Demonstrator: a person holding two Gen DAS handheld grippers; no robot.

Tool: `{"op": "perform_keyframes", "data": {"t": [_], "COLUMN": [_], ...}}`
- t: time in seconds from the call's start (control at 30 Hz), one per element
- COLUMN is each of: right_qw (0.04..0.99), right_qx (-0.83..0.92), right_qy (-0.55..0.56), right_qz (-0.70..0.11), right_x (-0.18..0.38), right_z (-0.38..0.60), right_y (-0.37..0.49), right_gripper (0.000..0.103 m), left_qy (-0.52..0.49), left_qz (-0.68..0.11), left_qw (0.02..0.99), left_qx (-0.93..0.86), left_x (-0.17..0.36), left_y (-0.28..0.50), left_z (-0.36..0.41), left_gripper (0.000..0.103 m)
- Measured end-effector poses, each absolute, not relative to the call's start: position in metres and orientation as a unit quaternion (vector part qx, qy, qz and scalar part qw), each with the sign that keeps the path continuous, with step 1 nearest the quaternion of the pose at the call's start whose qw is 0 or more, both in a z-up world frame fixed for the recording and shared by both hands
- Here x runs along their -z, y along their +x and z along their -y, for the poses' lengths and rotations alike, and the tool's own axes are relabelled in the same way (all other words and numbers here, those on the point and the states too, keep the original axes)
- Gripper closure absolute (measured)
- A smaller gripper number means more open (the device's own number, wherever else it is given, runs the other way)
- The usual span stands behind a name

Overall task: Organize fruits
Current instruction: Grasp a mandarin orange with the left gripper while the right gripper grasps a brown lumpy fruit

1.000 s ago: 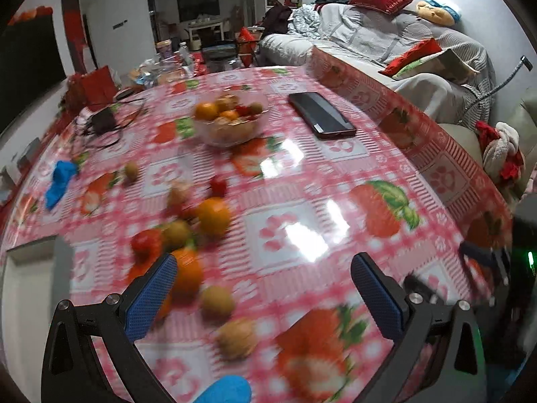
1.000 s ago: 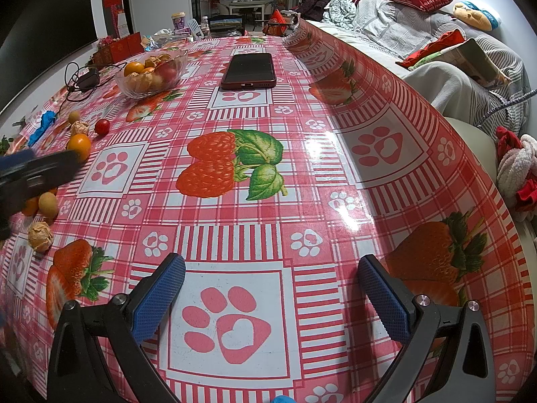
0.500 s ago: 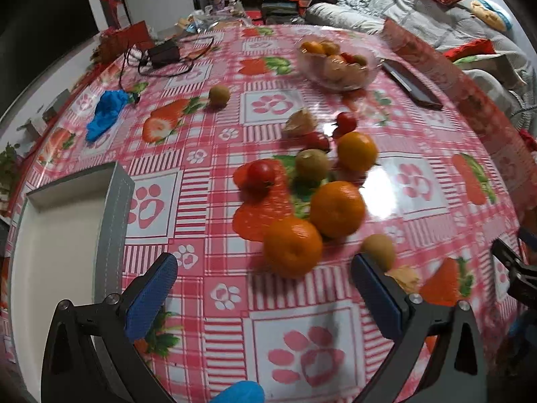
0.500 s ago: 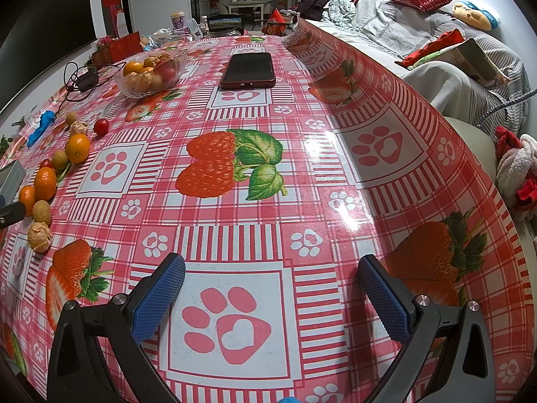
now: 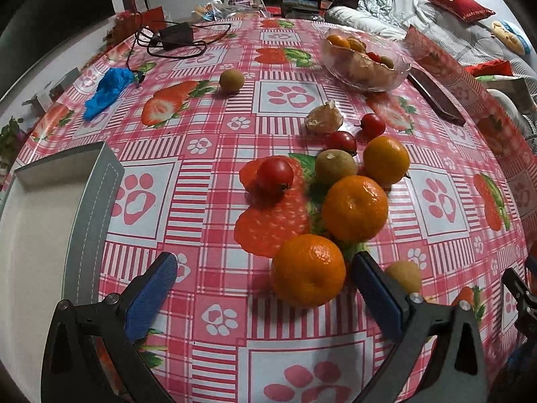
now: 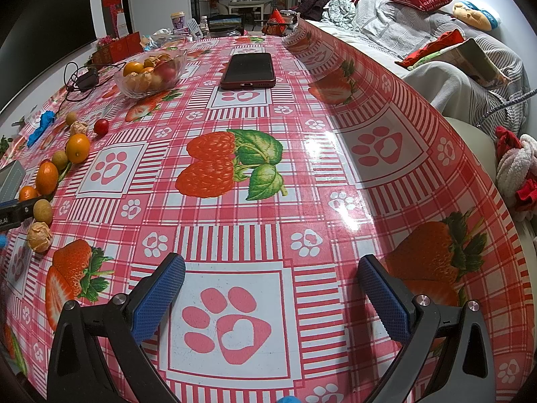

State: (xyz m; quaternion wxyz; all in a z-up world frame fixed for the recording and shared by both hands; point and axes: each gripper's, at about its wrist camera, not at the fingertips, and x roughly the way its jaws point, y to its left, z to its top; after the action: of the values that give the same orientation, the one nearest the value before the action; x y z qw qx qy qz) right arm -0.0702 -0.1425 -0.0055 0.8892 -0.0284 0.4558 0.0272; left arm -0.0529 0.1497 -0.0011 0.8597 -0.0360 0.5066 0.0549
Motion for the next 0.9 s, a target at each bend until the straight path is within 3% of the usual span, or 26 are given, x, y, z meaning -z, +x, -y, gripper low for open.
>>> {"op": "perform_keyframes", "data": {"t": [0.13,0.23,0.33,0.53,0.57,0.6,0.67,0.7,0.73,0.77,0.8,0.9], "right_qw": [0.877,0.872,0.870,0.858,0.855,0.851,0.857,0.857,0.857,0.855,0.852,0.848], "right_qx": [-0.017,-0.113,-0.173,-0.229,-0.230,-0.233,-0.218,-0.218,-0.219,-0.225,-0.229,-0.230], "right_qy": [-0.012,0.017,-0.020,-0.074,-0.074,-0.071,-0.087,-0.096,-0.100,-0.097,-0.089,-0.057], "right_qz": [-0.479,-0.476,-0.461,-0.454,-0.458,-0.466,-0.459,-0.456,-0.455,-0.457,-0.462,-0.473], "right_x": [0.004,-0.007,-0.017,-0.012,-0.010,-0.005,-0.005,-0.006,-0.006,-0.006,-0.007,-0.009], "right_z": [0.131,0.098,0.048,-0.022,-0.027,-0.032,-0.037,-0.041,-0.042,-0.040,-0.038,-0.025], "right_y": [-0.070,-0.077,-0.082,-0.081,-0.078,-0.075,-0.075,-0.077,-0.076,-0.077,-0.076,-0.075], "right_gripper": [0.000,0.000,0.000,0.000,0.002,0.014,0.026,0.043,0.051,0.069,0.074,0.074], "left_qy": [-0.035,-0.033,-0.024,-0.020,-0.020,-0.017,-0.015,-0.020,-0.025,-0.030,-0.036,-0.051], "left_qz": [-0.521,-0.517,-0.513,-0.509,-0.507,-0.505,-0.503,-0.504,-0.505,-0.506,-0.507,-0.506], "left_qw": [0.851,0.854,0.857,0.860,0.861,0.863,0.864,0.863,0.862,0.862,0.861,0.861], "left_qx": [-0.053,-0.051,-0.041,-0.030,-0.029,-0.029,-0.025,-0.022,-0.021,-0.019,-0.016,-0.007], "left_x": [0.000,0.000,-0.003,-0.010,-0.011,-0.011,-0.012,-0.012,-0.013,-0.013,-0.013,-0.016], "left_y": [-0.048,-0.049,-0.050,-0.052,-0.053,-0.054,-0.057,-0.059,-0.061,-0.064,-0.068,-0.082], "left_z": [-0.149,-0.149,-0.146,-0.150,-0.152,-0.153,-0.156,-0.158,-0.160,-0.161,-0.162,-0.167], "left_gripper": [0.000,0.001,0.010,0.044,0.053,0.062,0.068,0.068,0.068,0.068,0.068,0.068]}}
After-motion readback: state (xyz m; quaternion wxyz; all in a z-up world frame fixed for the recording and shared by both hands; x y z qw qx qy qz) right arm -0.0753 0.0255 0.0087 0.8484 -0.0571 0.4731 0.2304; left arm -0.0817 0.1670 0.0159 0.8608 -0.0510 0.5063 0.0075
